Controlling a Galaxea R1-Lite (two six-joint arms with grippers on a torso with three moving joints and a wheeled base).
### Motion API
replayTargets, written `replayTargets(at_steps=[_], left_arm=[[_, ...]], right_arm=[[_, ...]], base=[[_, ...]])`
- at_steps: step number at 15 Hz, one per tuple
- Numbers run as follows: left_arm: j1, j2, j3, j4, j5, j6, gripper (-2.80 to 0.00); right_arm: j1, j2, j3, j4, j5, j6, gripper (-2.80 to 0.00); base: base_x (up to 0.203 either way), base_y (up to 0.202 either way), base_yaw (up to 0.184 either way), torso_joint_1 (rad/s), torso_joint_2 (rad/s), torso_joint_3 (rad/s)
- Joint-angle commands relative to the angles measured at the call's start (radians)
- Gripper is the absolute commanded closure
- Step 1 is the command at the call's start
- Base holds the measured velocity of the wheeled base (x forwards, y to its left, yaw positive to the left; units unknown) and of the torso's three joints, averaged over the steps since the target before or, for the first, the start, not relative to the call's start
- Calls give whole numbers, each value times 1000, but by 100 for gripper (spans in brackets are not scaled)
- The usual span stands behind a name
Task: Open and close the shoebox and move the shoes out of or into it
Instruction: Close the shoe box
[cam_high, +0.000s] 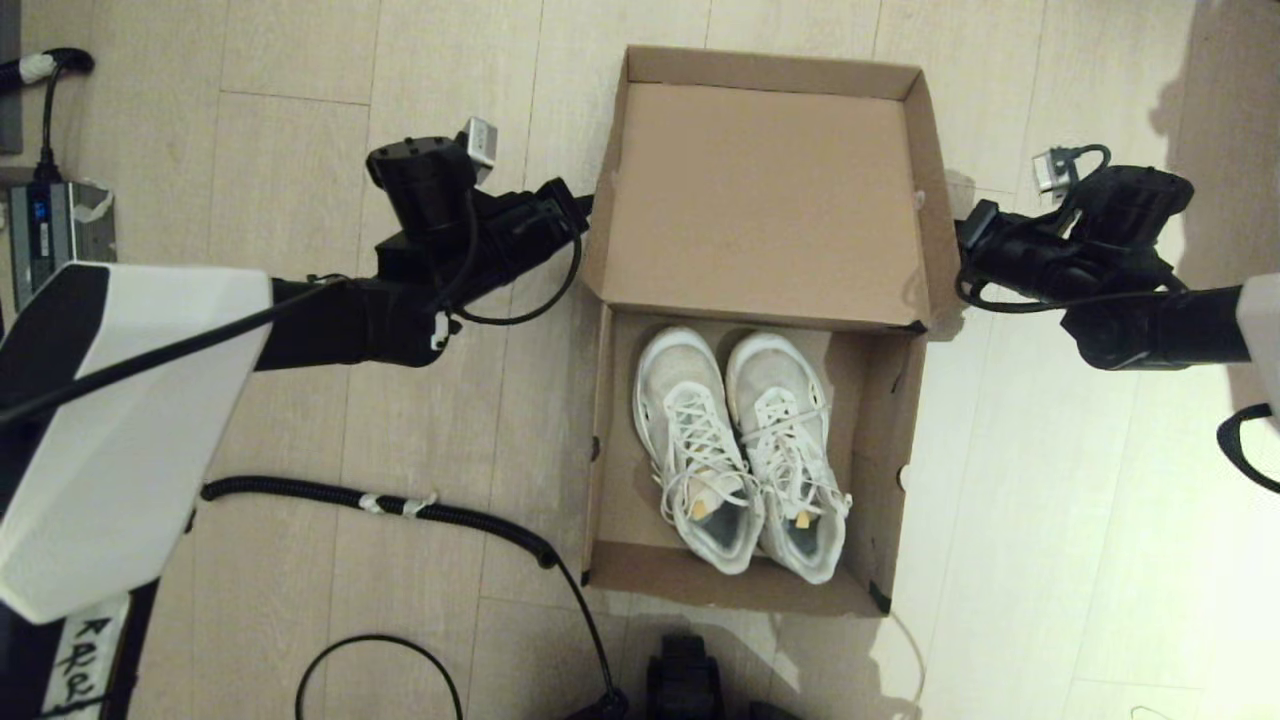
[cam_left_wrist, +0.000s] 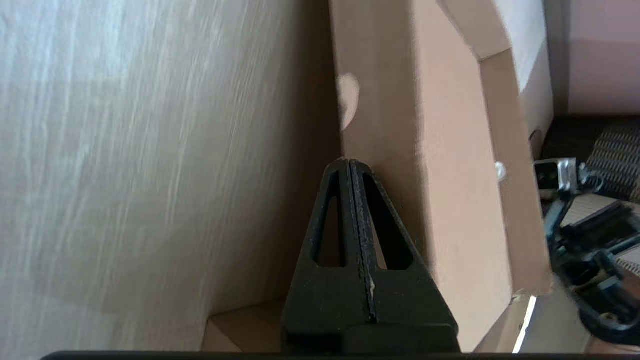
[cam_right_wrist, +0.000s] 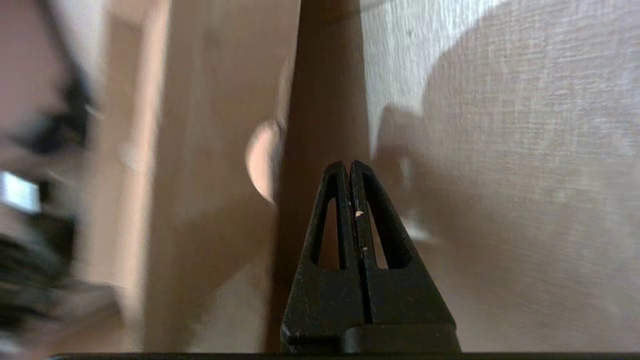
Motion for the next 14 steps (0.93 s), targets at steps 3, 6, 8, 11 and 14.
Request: replayTargets(at_steps=[3, 6, 8, 11, 14], left_arm=[[-5, 18, 0, -6, -4, -4, 0], [-9, 24, 0, -8, -5, -5, 0], [-14, 24, 0, -9, -5, -5, 0], [-15, 22, 0, -11, -7, -6, 0], [-19, 2, -1, -13, -8, -16, 0]], right_arm=[[-2, 5, -34, -13, 76, 212, 0], [-11, -4, -32, -23, 202, 306, 0], [-31, -7, -17, -103, 307, 372, 0], [-53, -6, -24, -252, 353, 564, 0], [-63, -18, -26, -328, 360, 708, 0]], base=[[0, 0, 0, 0, 0, 0], [0, 0, 0, 0, 0, 0], [0, 0, 0, 0, 0, 0], [0, 0, 0, 0, 0, 0], [0, 0, 0, 0, 0, 0]])
